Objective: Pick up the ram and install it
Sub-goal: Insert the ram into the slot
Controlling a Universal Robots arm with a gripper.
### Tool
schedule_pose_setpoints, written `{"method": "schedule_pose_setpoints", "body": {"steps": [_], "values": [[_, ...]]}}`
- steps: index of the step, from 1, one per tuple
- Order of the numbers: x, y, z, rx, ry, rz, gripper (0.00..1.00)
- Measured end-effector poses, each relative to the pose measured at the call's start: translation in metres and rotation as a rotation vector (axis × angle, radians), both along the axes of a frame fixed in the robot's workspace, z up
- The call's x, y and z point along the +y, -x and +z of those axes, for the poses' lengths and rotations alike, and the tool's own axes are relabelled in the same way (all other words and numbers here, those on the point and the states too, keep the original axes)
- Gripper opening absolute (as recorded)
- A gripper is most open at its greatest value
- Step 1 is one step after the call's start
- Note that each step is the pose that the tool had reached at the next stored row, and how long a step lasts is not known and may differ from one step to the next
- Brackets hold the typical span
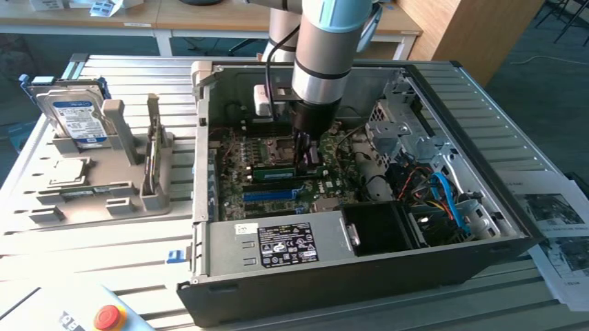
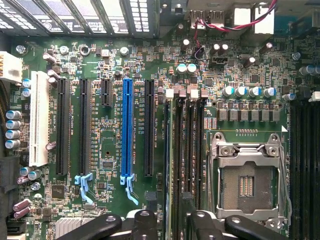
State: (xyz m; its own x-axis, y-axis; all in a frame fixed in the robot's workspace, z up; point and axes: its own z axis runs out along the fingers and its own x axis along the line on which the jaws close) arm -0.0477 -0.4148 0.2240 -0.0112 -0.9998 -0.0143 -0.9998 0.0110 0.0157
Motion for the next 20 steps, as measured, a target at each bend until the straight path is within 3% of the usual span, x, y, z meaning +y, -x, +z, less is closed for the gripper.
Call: {"method": "schedule_pose_setpoints", "body": {"steps": [9, 20], "values": [[0.0000, 0.000, 0.0030, 0.0000, 0.0000, 0.000, 0.31], [0.0000, -0.001, 0.0378, 0.0001, 0.0000, 0.000, 0.31]]}}
